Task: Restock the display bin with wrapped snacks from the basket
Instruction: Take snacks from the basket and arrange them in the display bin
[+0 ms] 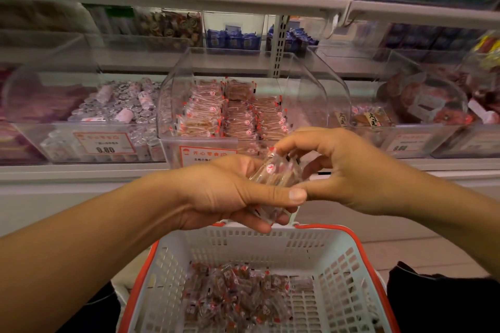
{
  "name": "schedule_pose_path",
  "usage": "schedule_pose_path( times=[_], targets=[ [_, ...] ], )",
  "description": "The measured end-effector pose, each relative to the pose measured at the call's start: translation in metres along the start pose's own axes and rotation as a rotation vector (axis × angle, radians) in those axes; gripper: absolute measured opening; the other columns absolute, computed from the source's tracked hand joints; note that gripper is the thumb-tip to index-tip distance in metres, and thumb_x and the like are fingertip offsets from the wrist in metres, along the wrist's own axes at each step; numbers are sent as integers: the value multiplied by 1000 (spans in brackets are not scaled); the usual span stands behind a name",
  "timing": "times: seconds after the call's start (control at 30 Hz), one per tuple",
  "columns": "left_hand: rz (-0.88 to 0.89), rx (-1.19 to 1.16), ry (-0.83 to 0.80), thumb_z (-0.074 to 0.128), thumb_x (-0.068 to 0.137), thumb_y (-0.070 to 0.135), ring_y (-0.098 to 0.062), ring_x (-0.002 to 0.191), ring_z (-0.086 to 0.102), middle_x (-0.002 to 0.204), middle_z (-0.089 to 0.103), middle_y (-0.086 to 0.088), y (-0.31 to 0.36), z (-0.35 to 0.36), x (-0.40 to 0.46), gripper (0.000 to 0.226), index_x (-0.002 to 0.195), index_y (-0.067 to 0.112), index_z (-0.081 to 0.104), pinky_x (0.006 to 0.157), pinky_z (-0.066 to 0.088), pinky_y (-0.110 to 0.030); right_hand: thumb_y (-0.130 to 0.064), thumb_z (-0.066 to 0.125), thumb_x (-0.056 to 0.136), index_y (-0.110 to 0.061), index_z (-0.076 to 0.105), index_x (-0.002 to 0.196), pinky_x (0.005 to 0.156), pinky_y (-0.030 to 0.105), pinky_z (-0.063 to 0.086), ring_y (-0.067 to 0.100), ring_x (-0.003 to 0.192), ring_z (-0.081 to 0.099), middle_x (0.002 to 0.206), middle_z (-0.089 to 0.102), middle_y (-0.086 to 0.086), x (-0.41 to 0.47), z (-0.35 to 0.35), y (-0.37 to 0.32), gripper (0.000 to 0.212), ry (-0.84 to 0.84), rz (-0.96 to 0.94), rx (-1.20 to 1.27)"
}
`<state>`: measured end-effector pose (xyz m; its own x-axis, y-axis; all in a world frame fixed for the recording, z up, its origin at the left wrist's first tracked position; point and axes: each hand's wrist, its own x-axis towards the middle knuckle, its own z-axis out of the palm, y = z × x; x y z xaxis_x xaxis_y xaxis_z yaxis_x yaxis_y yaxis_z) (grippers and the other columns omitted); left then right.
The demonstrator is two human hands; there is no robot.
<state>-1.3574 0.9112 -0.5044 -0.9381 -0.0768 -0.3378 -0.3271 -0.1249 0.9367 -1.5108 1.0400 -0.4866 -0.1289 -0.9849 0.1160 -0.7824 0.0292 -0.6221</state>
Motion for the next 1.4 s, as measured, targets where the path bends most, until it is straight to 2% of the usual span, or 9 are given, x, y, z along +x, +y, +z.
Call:
schedule_pose_path(
  times=[0.27,0.37,0.5,0.67,0.8,1.0,1.13,1.27,1.4],
  targets=[
    [133,72,140,45,75,83,-22,56,69,73,72,-10,22,-2,-7,71,91,19,72,32,35,-16,-20,90,67,-18,69,107,85,52,56,32,90,71,99,73,10,3,-8,-13,45,-72,-34,303],
    [245,85,402,32,83,78,-24,52,69,72,73,-9,39,-19,-10,67,95,19,61,34,43,-23,-28,92,61,-23,73,97,74,29,60,19,82,73,91,76,4,23,-24,-21,41,29,46,319],
    [657,1088,962,47,97,48,-10,69,64,81,68,5,43,-73,-14,25,92,27,58,57,53,-31,-38,91,63,-18,75,88,67,32,57,17,77,71,83,75,1,94,-43,-9,36,172,265,-57],
    [193,1865,823,42,93,53,-24,102,59,108,67,-4,35,-99,-1,38,104,23,64,91,42,-40,-35,87,72,-8,67,87,56,28,43,22,74,62,84,65,7,183,-19,21,37,111,472,-535],
    [190,1901,737,24,98,53,-23,104,56,104,68,-2,29,-106,5,48,97,25,62,93,35,-40,-31,85,76,-8,66,120,86,28,50,24,105,63,118,66,9,220,-4,45,53,110,532,-409],
    [282,1898,715,21,99,52,-20,100,55,98,67,3,24,-111,6,46,95,28,59,89,30,-38,-11,83,78,-11,40,144,88,25,49,24,103,60,150,39,15,233,22,63,79,253,559,-89],
    [327,1865,728,20,98,52,-17,84,46,86,61,6,21,-113,5,44,88,29,55,86,28,-37,-19,70,91,-7,27,149,103,39,47,32,124,53,147,43,19,232,23,69,73,93,565,-243],
    [345,1849,742,17,98,51,-16,77,45,79,57,8,20,-112,4,43,84,30,52,85,28,-37,-29,51,103,-10,-11,157,112,35,33,36,144,31,165,-6,17,226,28,70,84,-30,548,-391],
    [344,1849,743,18,98,49,-16,75,46,77,55,7,22,-111,4,41,81,29,49,86,28,-37,-29,52,102,-8,-7,157,110,36,35,37,144,31,165,-4,17,225,31,67,83,5,504,-433]
  ],
)
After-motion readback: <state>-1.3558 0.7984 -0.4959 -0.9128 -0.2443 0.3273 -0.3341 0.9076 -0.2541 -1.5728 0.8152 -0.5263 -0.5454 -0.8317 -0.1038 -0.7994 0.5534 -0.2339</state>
